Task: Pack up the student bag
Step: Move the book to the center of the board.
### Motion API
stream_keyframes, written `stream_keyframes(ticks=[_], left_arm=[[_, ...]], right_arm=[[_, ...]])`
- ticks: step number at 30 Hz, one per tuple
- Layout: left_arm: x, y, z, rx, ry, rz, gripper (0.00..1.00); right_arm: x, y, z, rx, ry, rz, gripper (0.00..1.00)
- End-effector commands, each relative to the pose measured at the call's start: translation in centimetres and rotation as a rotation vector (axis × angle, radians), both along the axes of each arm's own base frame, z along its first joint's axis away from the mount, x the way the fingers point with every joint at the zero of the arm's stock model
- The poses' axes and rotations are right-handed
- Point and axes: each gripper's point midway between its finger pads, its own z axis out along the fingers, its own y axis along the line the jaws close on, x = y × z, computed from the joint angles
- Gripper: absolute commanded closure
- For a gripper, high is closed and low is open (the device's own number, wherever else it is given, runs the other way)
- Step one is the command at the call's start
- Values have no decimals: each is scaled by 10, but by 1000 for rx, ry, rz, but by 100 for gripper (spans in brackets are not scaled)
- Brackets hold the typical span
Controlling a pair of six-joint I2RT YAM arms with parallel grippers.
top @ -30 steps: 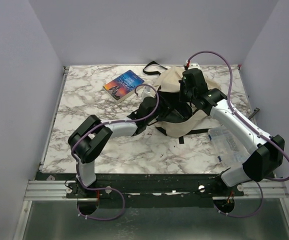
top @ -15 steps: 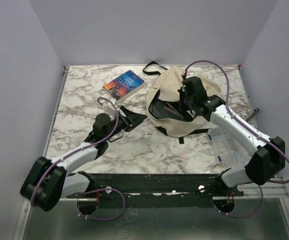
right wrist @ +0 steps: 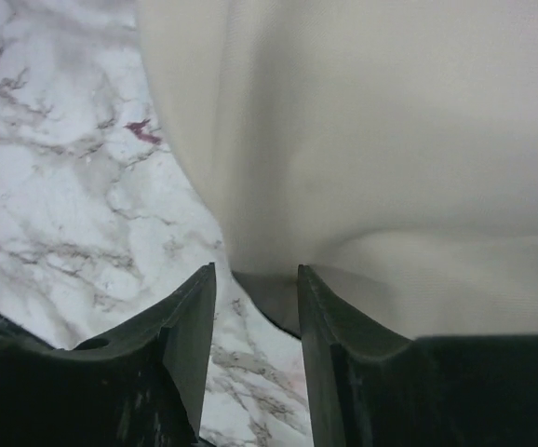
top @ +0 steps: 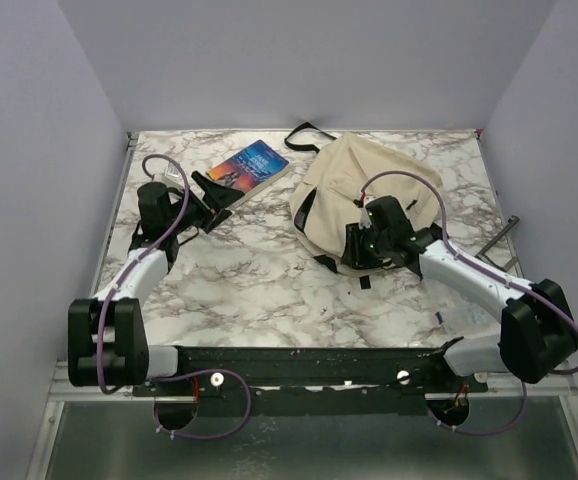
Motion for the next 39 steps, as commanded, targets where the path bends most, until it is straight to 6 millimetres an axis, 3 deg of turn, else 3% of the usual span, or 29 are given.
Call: stream_keyframes(ticks=[1,2,3,6,10,13,22,28,39], left_arm=[[45,31,-22,225,18,142,2],[57,46,-26,300,59,204,2],[63,41,-28,375,80,200,2],[87,54,-45,785,117,208,2],[113,47,-67,1241,93,74,2],[125,41,-89,1409,121,-84,3],[148,34,-129,1654,77,-340,9],[164,39,-131,1741,120,-369,23],[165,28,-134,1693,43,-552,43]], right_arm=[[-9,15,39,147,-81,43,51],[-8,14,45,153,-105,34,47],[-7,12,53,157,-127,25,43],[-7,8,67,162,-175,18,36],[-7,6,74,170,-211,27,33],[-7,5,79,164,-220,33,33],[-12,-2,93,171,-261,16,31],[-14,-5,99,176,-264,2,31],[-13,-4,112,199,-275,-15,31]])
